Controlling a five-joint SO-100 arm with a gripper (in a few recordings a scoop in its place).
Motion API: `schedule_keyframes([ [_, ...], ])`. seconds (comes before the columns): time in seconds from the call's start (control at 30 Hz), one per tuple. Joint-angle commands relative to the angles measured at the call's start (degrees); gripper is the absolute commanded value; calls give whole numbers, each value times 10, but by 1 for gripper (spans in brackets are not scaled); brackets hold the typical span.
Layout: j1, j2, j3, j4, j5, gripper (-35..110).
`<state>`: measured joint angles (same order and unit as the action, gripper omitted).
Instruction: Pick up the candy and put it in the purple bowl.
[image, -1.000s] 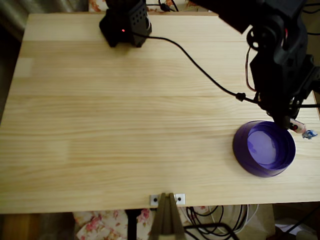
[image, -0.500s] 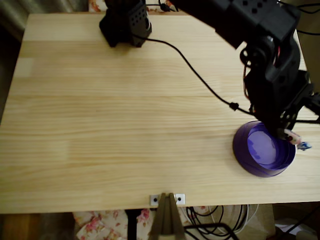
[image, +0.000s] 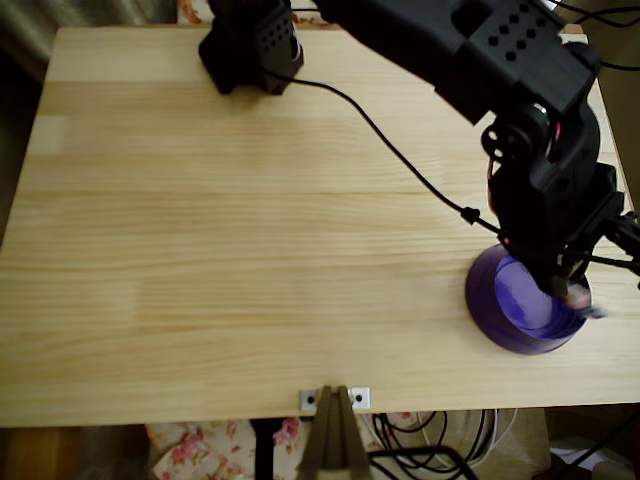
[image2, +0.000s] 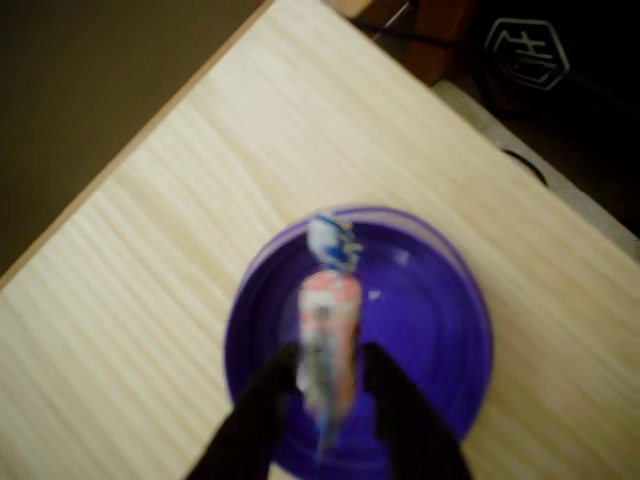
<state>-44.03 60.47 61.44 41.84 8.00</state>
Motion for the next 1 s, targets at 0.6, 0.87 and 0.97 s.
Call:
schedule_keyframes([
  [0.6, -1, 149, -15, 111, -60, 0],
  [0.87, 45, 169, -32, 245, -25, 0],
  [0.97, 60, 192, -18, 298, -47, 0],
])
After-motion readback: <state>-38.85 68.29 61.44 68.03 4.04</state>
